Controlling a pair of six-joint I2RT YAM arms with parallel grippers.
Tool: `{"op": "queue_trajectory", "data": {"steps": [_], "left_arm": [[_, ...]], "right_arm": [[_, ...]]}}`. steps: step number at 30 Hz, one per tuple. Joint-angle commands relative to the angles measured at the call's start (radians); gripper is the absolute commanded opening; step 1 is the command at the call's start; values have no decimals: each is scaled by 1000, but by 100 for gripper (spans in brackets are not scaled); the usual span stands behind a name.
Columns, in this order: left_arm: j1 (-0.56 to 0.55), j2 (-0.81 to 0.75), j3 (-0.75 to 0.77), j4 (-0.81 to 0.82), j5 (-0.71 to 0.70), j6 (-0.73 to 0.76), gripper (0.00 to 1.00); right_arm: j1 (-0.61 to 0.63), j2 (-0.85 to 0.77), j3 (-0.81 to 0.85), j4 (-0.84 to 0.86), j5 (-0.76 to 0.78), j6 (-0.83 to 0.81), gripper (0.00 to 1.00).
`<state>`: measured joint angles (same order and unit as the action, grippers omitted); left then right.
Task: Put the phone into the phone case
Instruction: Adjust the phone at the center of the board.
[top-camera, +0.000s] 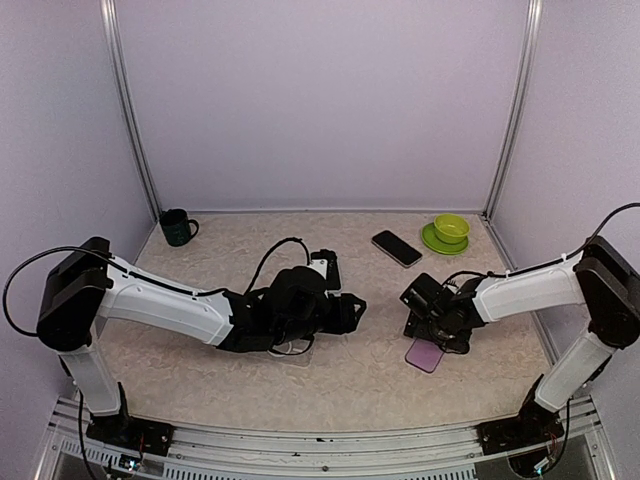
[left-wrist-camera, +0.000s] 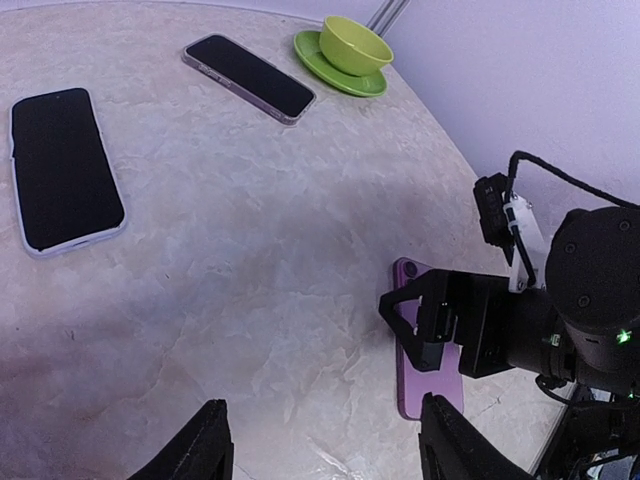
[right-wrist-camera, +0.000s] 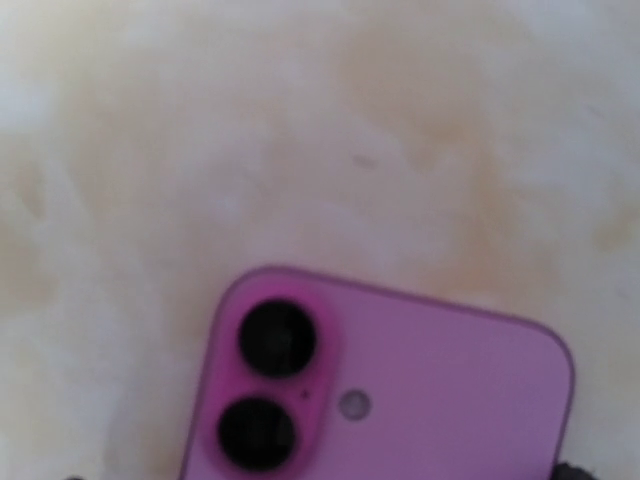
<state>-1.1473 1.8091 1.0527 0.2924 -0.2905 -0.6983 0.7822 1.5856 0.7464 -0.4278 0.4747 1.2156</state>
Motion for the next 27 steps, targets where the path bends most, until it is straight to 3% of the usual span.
{"op": "queue_trajectory", "data": {"steps": [1, 12, 27], "left_arm": [[-9, -19, -20, 13, -10, -7, 62], [-10, -18, -27, 13, -15, -11, 62], [-10, -13, -38, 22, -11, -21, 62]], "right_arm": [[-11, 95, 37, 51, -94, -97, 100], [-11, 200, 102, 83, -158, -279, 99], [-11, 41, -21, 118, -240, -560, 98]]}}
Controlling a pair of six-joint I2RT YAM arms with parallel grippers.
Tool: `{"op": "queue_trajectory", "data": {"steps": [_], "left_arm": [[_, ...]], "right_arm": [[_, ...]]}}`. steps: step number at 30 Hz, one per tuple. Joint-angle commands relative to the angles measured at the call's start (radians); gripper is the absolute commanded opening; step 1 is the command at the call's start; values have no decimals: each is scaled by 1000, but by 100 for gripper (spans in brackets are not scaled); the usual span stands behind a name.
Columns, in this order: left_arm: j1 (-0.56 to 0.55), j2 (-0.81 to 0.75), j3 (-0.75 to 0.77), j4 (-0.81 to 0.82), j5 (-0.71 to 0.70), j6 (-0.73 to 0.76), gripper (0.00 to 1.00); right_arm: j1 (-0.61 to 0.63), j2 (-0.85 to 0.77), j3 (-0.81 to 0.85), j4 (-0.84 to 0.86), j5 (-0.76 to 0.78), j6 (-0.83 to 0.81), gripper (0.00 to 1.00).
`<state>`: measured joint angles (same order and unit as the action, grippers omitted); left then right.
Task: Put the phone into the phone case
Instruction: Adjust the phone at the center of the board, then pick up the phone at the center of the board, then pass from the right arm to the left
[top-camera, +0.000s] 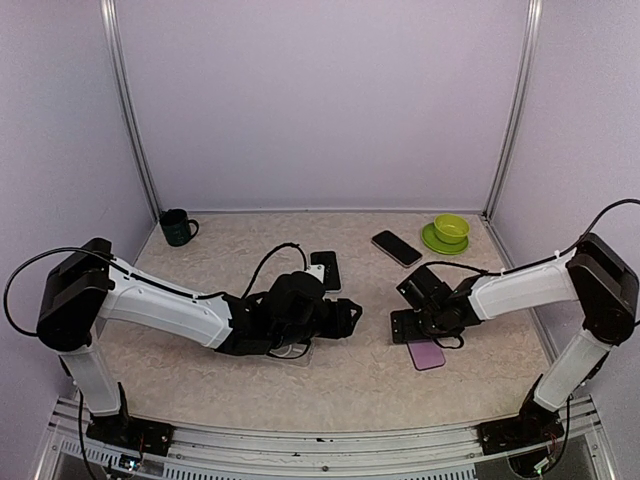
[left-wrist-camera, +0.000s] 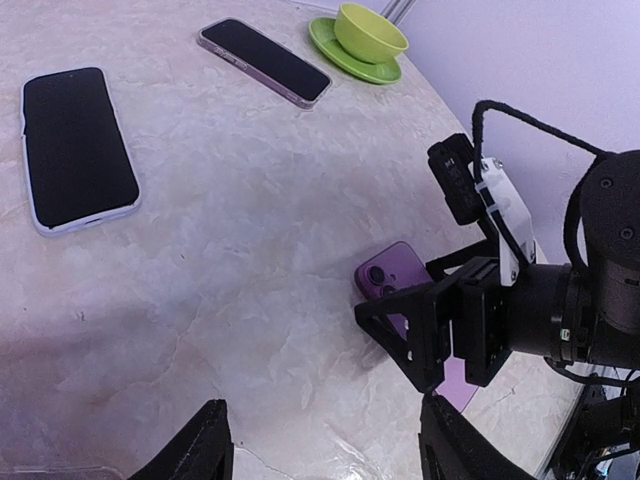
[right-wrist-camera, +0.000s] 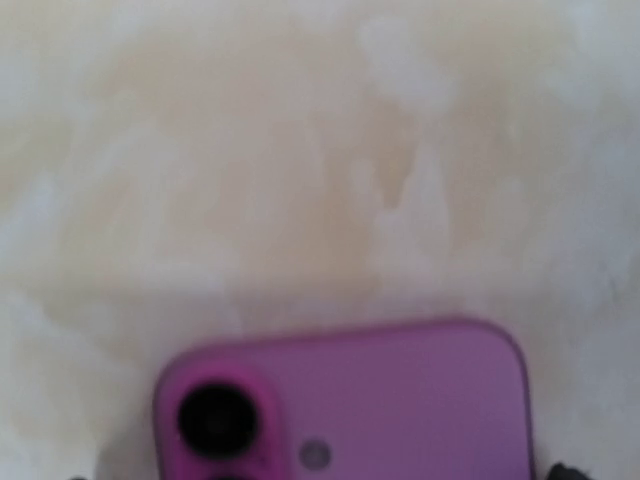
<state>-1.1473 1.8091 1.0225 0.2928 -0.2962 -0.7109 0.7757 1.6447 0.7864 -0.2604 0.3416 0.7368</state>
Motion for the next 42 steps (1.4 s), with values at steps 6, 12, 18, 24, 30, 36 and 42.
{"op": "queue_trajectory", "data": {"steps": [6, 12, 18, 24, 30, 36, 42], "left_arm": [[-10, -9, -5, 23, 1, -12, 62], [-9, -13, -8, 17, 3, -16, 62], [-9, -19, -19, 23, -1, -22, 62], [-10, -19, -22, 25, 5, -26, 62], [-9, -16, -18, 26, 3, -23, 62], [-10, -16, -15, 22, 6, -23, 62], [-4, -12, -12, 29, 28, -35, 62]], "right_arm": [[-5, 4, -106, -9, -165, -138, 95], [-7, 46, -93, -22, -166, -181, 92], [-9, 51, -104, -20, -194, -197, 86], [-9, 21, -105, -29, -206, -247, 77], [-9, 6, -111, 9, -265, -288, 62], [-5, -23, -109, 66, -306, -346, 54], [8, -106, -125, 148, -304, -390, 55]]}}
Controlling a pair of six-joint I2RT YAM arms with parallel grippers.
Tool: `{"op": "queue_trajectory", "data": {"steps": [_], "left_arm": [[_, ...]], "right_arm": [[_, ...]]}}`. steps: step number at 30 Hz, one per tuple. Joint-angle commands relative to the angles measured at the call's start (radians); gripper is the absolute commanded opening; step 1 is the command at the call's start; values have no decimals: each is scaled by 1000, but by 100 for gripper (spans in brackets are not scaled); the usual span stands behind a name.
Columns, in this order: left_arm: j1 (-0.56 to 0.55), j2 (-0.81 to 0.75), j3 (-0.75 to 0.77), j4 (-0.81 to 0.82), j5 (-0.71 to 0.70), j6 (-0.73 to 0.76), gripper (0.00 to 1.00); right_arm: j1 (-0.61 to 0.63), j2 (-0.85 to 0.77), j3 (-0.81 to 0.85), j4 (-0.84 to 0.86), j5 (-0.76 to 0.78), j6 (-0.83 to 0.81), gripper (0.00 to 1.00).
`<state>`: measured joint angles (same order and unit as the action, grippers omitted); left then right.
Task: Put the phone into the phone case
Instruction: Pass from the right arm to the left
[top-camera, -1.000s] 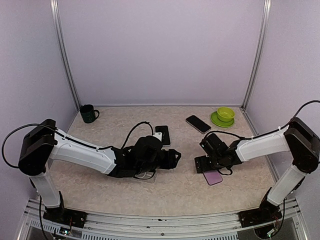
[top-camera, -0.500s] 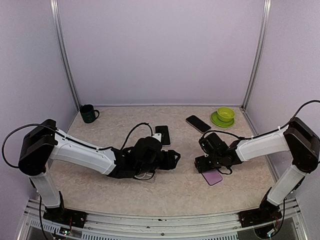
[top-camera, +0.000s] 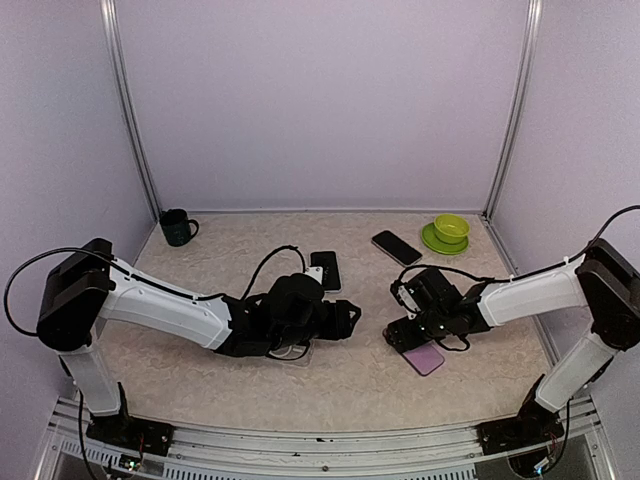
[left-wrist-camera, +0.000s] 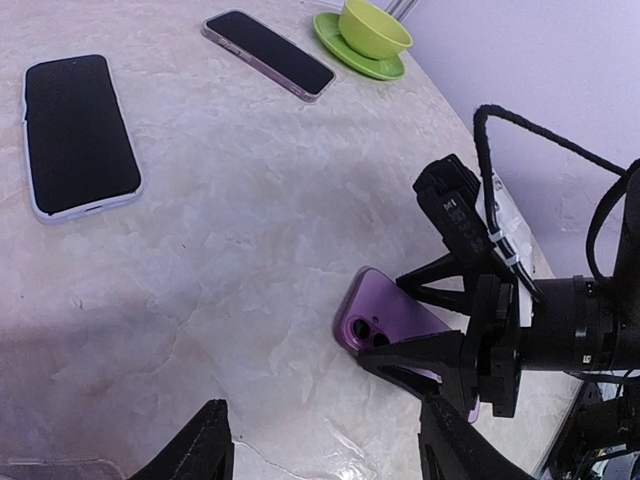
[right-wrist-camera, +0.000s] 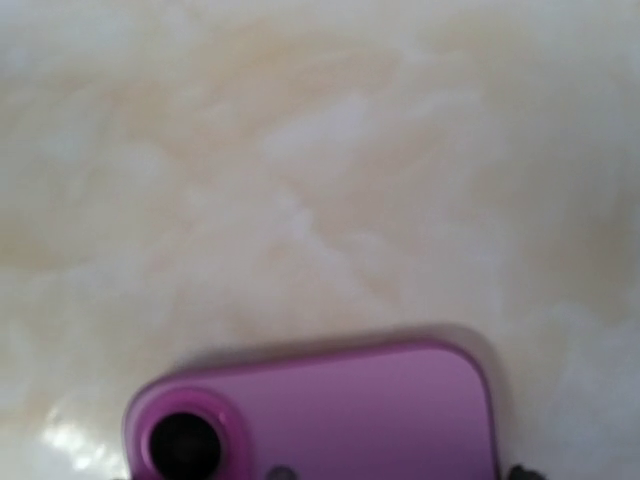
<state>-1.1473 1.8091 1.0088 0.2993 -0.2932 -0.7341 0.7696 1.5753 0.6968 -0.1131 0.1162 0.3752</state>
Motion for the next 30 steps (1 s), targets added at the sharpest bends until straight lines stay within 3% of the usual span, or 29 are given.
{"op": "queue_trajectory", "data": {"steps": [1, 30], "left_arm": [[-2, -11, 2, 25, 35, -18, 62], [89, 117, 61, 72, 398, -96, 60]], "right_arm": [[16, -49, -38, 13, -79, -33, 54], [220, -199, -119, 208, 102, -133, 55]]}}
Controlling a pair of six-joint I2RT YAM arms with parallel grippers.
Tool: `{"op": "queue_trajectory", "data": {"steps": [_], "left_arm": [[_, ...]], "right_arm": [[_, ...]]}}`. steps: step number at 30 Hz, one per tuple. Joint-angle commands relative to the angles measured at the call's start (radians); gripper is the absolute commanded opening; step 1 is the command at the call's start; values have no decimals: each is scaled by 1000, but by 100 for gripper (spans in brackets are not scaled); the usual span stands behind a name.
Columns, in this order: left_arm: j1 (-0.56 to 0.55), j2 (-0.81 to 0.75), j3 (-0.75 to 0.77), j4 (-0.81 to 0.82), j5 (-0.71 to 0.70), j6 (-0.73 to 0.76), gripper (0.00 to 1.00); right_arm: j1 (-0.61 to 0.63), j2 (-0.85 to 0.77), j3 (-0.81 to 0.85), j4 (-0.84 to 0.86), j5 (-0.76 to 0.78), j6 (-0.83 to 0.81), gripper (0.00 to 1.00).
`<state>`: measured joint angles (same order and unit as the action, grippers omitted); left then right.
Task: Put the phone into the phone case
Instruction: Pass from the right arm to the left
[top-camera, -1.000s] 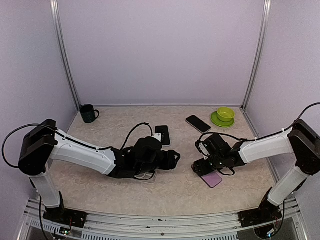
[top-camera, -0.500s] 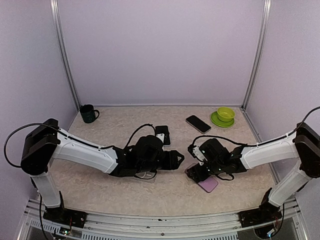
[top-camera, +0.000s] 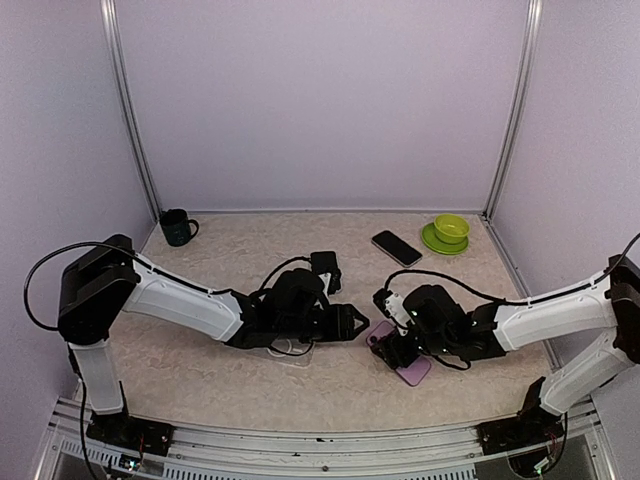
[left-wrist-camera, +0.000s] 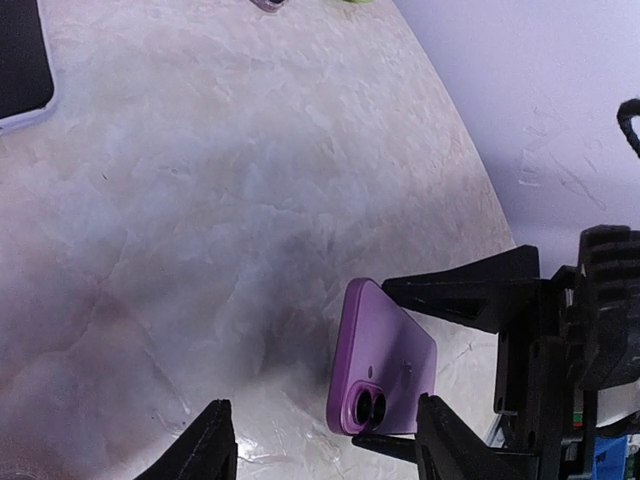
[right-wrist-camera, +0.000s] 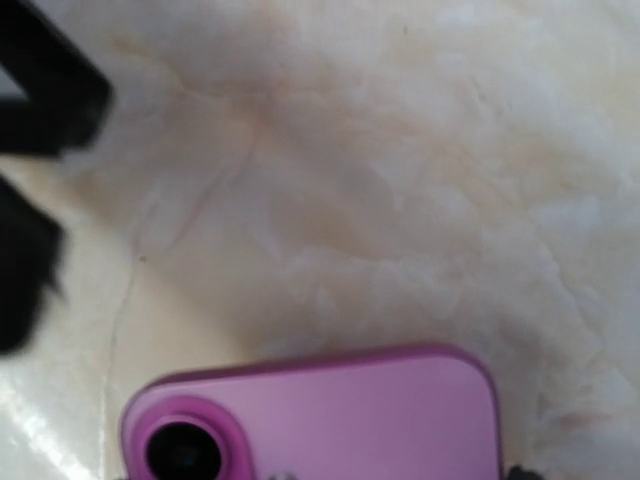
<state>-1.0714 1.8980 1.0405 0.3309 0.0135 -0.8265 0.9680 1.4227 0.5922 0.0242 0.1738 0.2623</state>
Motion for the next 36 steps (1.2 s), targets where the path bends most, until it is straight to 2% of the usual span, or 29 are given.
{"op": "queue_trajectory", "data": {"steps": [1, 9, 21, 25, 36], "left_arm": [[16, 36, 32, 44, 110, -3, 59], [22, 85, 57, 77, 230, 0, 58], [24, 129, 57, 151, 306, -25, 51], [25, 133, 54, 176, 326, -32, 45], [24, 139, 49, 200, 344, -40, 17]], "right_arm": [[26, -52, -17, 75, 49, -22, 55], [51, -85, -37, 100, 74, -29, 55], [98, -75, -42, 125, 98, -44, 55], [106, -69, -42, 131, 100, -49, 55], [118, -54, -38, 132, 125, -52, 55]]}}
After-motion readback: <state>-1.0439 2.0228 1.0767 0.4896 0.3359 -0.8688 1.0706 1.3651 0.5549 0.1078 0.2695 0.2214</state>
